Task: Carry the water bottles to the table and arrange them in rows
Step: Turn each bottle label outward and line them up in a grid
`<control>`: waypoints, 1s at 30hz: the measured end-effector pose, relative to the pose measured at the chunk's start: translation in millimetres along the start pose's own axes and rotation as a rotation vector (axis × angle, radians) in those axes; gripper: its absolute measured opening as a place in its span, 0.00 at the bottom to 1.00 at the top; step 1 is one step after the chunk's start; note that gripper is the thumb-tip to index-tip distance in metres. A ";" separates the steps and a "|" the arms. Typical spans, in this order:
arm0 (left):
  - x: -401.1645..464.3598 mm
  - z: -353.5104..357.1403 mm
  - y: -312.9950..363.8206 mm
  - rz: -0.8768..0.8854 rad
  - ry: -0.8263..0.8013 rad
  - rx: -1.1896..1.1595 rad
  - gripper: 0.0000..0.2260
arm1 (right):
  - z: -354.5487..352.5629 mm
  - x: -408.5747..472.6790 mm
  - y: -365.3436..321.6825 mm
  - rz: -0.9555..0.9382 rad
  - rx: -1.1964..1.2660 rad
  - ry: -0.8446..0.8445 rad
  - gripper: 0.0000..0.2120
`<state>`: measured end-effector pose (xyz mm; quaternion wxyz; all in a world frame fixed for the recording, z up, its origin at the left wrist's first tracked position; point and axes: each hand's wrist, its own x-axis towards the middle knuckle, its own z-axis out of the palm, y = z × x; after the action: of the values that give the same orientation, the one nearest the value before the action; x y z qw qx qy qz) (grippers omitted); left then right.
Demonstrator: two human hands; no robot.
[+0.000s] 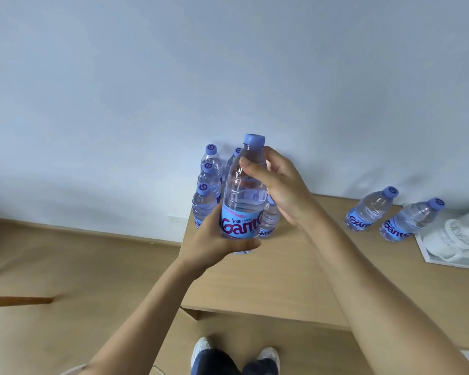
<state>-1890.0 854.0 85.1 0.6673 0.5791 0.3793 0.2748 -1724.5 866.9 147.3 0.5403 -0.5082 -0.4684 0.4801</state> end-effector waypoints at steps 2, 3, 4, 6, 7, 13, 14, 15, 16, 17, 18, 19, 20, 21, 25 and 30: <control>-1.7 -15.7 -9.0 -0.040 -0.012 0.002 0.27 | 7.6 4.1 10.0 0.036 -0.012 -0.013 0.12; -2.6 -23.7 -14.3 -0.059 -0.018 0.001 0.26 | 11.2 5.6 15.2 0.056 -0.027 -0.019 0.12; -3.0 -31.2 -19.9 -0.076 -0.023 0.005 0.25 | 14.3 7.0 20.9 0.072 -0.047 -0.024 0.11; -2.3 -44.9 -32.0 -0.096 -0.020 0.027 0.24 | 20.9 9.8 33.6 0.091 -0.086 -0.035 0.09; -1.1 -50.6 -38.3 -0.099 -0.013 0.042 0.23 | 24.2 11.1 40.4 0.099 -0.097 -0.041 0.09; 12.3 -77.9 -89.5 -0.118 0.082 0.126 0.28 | 48.3 11.9 84.7 0.162 -0.216 -0.068 0.13; 14.6 -80.1 -98.4 -0.122 0.101 0.131 0.29 | 52.0 10.0 91.4 0.171 -0.238 -0.074 0.13; 16.5 -81.6 -106.9 -0.126 0.117 0.134 0.30 | 55.8 7.4 97.9 0.179 -0.264 -0.080 0.12; 18.7 -83.5 -116.2 -0.134 0.125 0.140 0.30 | 59.7 5.1 105.1 0.193 -0.286 -0.081 0.13; 20.6 -85.4 -124.9 -0.144 0.131 0.150 0.31 | 63.4 3.0 112.3 0.208 -0.299 -0.083 0.13; 21.6 -86.9 -133.2 -0.156 0.137 0.164 0.31 | 66.9 0.6 119.3 0.219 -0.302 -0.087 0.14; 22.4 -87.8 -141.2 -0.168 0.143 0.176 0.31 | 69.7 -1.8 125.9 0.227 -0.303 -0.088 0.14; 22.7 -88.2 -148.8 -0.178 0.150 0.182 0.32 | 72.1 -4.7 131.6 0.235 -0.301 -0.084 0.14; 22.9 -88.4 -155.7 -0.185 0.159 0.186 0.32 | 73.9 -7.1 136.8 0.242 -0.302 -0.077 0.15; 21.8 -88.7 -174.1 -0.193 0.193 0.205 0.34 | 80.1 -15.3 153.8 0.238 -0.337 -0.071 0.15; 23.4 -92.7 -184.9 -0.179 0.221 0.268 0.34 | 84.7 -19.4 169.5 0.214 -0.365 -0.036 0.21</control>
<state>-1966.7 892.3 -104.6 0.5604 0.5930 0.5334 0.2233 -1817.9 859.8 -18.6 0.3766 -0.6359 -0.5006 0.4509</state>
